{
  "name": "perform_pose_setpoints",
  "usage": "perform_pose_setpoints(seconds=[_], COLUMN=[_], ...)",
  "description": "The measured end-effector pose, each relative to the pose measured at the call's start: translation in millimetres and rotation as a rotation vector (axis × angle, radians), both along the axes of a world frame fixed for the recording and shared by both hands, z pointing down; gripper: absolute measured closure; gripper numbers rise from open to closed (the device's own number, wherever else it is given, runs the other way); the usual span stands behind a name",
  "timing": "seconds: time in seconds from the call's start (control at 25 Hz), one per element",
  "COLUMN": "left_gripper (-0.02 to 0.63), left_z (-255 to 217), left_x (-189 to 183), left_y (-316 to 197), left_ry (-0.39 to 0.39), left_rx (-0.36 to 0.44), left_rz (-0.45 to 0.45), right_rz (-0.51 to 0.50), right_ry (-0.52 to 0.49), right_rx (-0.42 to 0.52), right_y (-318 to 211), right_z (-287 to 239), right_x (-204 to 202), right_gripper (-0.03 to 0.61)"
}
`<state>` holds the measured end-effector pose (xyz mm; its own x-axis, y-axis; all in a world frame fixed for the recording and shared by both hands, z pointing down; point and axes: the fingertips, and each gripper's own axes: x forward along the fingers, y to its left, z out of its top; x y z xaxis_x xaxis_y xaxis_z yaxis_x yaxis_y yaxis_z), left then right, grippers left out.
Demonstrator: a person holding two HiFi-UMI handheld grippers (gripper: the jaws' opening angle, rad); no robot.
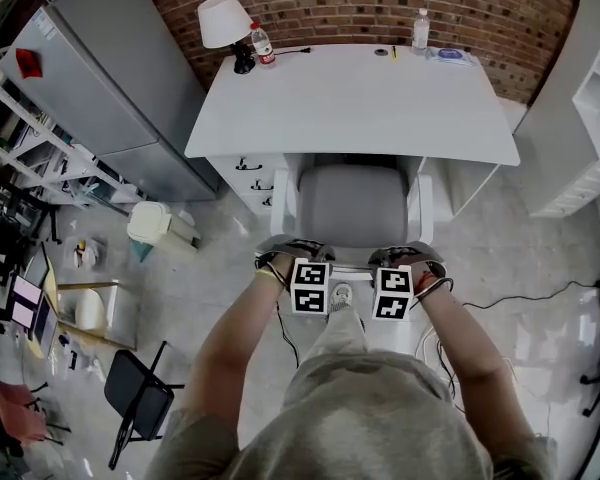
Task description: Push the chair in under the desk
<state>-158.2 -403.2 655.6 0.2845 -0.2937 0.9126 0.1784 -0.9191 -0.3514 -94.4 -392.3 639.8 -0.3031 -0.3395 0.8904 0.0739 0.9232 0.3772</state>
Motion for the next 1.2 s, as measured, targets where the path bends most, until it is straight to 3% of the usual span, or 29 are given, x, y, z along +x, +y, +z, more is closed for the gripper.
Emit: perform_pose_setpoints(seconds=[0.36, 0.48, 0.52, 1.2], left_gripper=[0.471, 0.449, 0.442, 0.394], left_z=[-4, -8, -10, -43], left_x=[1, 5, 6, 12], left_y=[-5, -6, -6, 2], left_ry=[0.042, 0.064, 0.068, 0.127], left_rx=[-0.053, -0.058, -0.06, 0.019], left_rz=[-0.096, -0.117, -0.122, -0.134], right_rz=[0.052, 0.067, 0.071, 0.117], right_ry=[-0.004, -0.005, -0.008, -0.124], right_rx=[0.001, -0.001, 0.0, 0.045], right_y=[-4, -4, -4, 13], right_z=[-2, -4, -5, -40], right_x=[2, 4, 4, -1], right_gripper=[0.561, 0.46, 0.453, 0.417])
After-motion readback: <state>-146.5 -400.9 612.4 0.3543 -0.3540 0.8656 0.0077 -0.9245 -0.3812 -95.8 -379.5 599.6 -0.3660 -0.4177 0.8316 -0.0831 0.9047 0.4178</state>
